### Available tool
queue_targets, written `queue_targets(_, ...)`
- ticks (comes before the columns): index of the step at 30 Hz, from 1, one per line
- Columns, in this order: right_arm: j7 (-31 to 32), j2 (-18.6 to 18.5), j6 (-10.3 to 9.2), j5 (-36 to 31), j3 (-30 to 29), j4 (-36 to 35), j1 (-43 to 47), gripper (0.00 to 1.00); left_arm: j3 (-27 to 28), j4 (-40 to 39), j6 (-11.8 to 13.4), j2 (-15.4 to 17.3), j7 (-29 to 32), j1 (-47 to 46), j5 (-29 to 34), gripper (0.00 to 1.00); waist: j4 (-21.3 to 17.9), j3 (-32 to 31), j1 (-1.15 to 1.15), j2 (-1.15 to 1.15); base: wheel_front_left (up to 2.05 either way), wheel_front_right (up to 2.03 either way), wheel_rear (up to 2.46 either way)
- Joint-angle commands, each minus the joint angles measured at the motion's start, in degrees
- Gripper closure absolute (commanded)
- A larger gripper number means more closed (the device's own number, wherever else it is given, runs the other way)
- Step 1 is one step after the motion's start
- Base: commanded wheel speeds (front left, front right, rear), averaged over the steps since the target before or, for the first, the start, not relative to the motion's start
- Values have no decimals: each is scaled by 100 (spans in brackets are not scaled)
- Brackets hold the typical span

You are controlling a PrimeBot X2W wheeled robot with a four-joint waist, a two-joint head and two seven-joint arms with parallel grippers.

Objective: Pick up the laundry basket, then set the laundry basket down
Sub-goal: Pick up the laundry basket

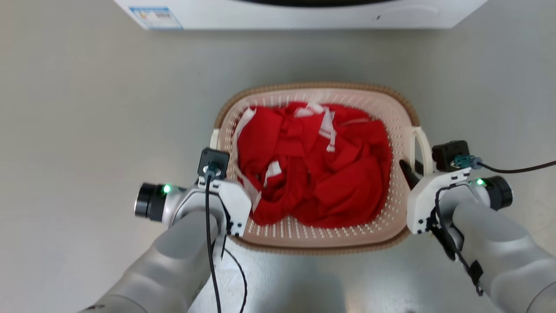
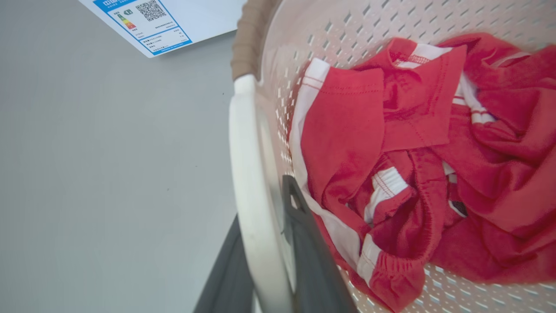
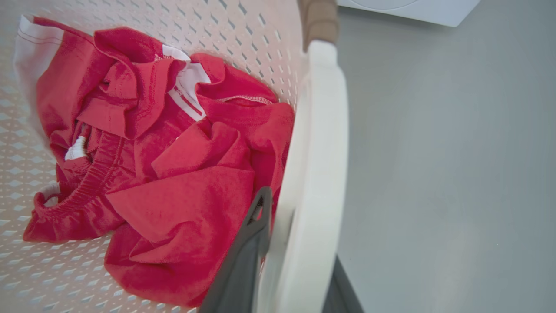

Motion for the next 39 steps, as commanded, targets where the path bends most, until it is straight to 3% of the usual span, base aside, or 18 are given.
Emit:
queue_targets(1,28,81,70,43,77,-8,333,100,10,33,-17,134,8,153,-13,100,-93,-332,0,0,0,0,0)
queue_targets(17,679,596,70,447,88,720,723,100,3,376,-435,134,190,884,-360,100,-214,-1746,0,0,0,0,0)
queue_targets(25,1169,873,70,615,116,1035,877,100,1,751,-804,134,605,1261,-439,100,-242,-2502,0,0,0,0,0)
queue_targets(39,1726,964,70,751,124,1244,833,100,1,964,-1109,134,1186,1364,-404,100,-204,-3027,0,0,0,0,0)
